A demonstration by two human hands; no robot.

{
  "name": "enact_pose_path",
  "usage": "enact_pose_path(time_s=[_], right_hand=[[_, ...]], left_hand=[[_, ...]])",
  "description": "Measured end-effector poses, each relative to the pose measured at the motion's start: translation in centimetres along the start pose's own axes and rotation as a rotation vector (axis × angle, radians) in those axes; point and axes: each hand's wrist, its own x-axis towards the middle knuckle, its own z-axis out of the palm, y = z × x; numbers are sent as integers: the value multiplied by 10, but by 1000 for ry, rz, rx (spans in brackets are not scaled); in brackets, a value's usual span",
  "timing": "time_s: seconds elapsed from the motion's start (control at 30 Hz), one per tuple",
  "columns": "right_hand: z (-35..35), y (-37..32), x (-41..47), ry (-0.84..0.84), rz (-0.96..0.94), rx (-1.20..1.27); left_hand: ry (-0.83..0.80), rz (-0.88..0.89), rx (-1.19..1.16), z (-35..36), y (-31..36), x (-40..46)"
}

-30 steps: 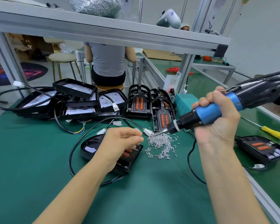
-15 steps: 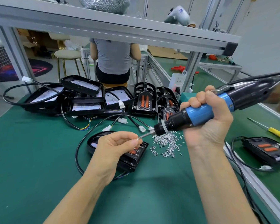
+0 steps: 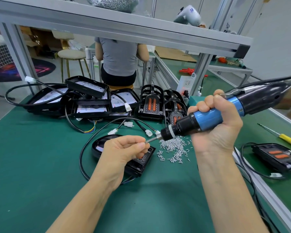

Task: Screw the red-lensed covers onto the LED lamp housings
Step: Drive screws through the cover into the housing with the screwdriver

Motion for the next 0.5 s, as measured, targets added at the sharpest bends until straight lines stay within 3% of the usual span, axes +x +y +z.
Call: enact_pose_path(time_s=[0.23, 0.43, 0.5], right_hand=[[-5, 3, 1, 49, -5, 65], [-15, 7, 4, 109, 2, 71], [-19, 7, 6, 119, -13, 51]], left_hand=[[-43, 105, 87, -3, -1, 7], [-116, 92, 187, -8, -2, 6], [-24, 127, 262, -21, 1, 9]])
